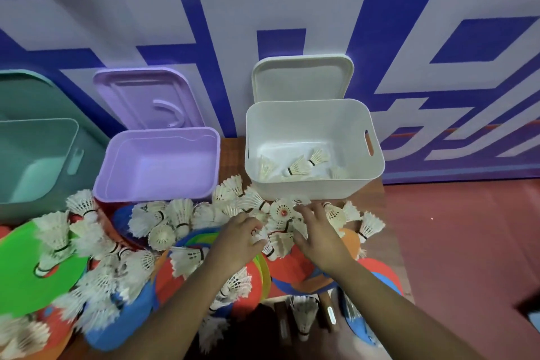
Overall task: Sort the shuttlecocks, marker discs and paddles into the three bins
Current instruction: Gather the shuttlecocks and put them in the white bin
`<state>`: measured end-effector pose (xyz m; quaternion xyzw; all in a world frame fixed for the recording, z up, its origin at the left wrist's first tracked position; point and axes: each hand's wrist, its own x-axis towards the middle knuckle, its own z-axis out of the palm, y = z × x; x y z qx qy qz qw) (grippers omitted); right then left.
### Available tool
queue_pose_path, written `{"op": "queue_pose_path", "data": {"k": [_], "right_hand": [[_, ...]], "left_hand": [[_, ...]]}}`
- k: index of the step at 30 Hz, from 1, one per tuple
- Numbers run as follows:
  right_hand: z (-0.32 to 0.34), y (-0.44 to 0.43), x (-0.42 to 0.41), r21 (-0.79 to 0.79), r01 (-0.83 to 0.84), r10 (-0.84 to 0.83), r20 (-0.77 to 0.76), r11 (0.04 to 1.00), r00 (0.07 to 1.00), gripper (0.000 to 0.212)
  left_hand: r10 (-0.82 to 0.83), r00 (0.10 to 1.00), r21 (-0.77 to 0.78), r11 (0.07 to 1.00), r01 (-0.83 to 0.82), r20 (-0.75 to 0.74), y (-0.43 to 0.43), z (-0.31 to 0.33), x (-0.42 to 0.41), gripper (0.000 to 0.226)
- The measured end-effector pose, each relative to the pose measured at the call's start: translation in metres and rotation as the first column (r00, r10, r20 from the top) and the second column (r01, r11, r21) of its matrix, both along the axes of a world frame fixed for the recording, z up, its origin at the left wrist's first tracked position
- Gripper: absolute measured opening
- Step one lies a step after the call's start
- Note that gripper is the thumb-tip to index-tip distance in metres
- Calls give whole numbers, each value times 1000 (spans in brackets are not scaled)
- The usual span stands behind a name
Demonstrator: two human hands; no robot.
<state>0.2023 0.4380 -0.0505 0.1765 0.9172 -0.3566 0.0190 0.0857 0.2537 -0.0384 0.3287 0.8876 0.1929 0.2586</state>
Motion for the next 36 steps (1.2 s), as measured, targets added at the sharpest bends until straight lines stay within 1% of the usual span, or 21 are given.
{"op": "queue_pose_path", "data": {"k": [1,3,5,7,9,11,14,17,19,20,22,23,24,26,28,29,30,31,32,33,36], "right_hand": [[-4,-3,-6,27,-33,32,38,999,999,50],[-12,-8,-19,85,-53,39,153,995,987,54],[-18,-12,-31,135,-52,12,280,990,960,53],[-23,-14,-40,203,-82,3,362,976,932,49],[-29,-13,-44,258,-98,-8,379,961,925,46],[-34,-12,-43,261,-65,-24,326,963,945,36],[-37,-8,-37,229,33,-72,166,973,984,26],[-24,-5,-28,143,132,-133,0,981,991,32],[-1,-7,-21,1,235,-235,-68,972,970,32],[12,-10,-17,-89,290,-298,-91,953,950,34],[36,-16,-10,-305,379,-419,-76,874,905,44],[45,-19,-8,-403,416,-470,-42,815,882,49],[51,-20,-6,-480,442,-508,-8,758,861,51],[60,-22,-6,-566,457,-545,16,686,838,43],[70,-24,-8,-641,438,-566,6,631,824,29],[75,-24,-10,-684,419,-575,-1,597,818,21],[78,-25,-12,-701,400,-572,-13,590,820,18],[80,-26,-13,-702,391,-572,-28,595,820,22],[82,-26,-14,-685,380,-559,-48,622,828,29],[81,-26,-16,-669,361,-540,-73,650,838,34],[74,-29,-20,-537,262,-374,-109,802,921,41]], "left_hand": [[-34,997,-72,997,30,-66,2,-7,-1,38],[-72,990,-194,980,48,-122,9,-17,-2,46],[-90,989,-264,963,55,-121,17,-21,-2,44],[-100,989,-291,955,65,-109,25,-23,-1,37],[-77,992,-268,962,49,-95,30,-24,-1,30],[-28,997,-197,980,13,-75,29,-25,-4,27],[76,997,27,997,-77,21,21,-19,-8,27],[173,973,239,949,-206,153,6,2,-13,22],[197,946,300,914,-273,258,-3,16,-16,12],[200,916,337,885,-321,346,-7,22,-18,11],[205,776,381,778,-499,597,-11,28,-19,10],[187,715,380,742,-552,674,-13,28,-19,9],[172,686,378,728,-572,707,-14,30,-19,10],[149,685,379,740,-555,713,-16,30,-20,12],[140,718,379,772,-511,682,-18,31,-22,14],[130,751,381,798,-467,648,-20,32,-23,14],[122,782,372,828,-420,612,-23,34,-24,10],[109,795,364,846,-389,596,-24,36,-24,6],[86,793,366,853,-371,603,-25,40,-24,12],[54,783,372,858,-353,619,-26,43,-22,25],[-1,757,378,867,-325,653,-29,50,-19,56]]}}
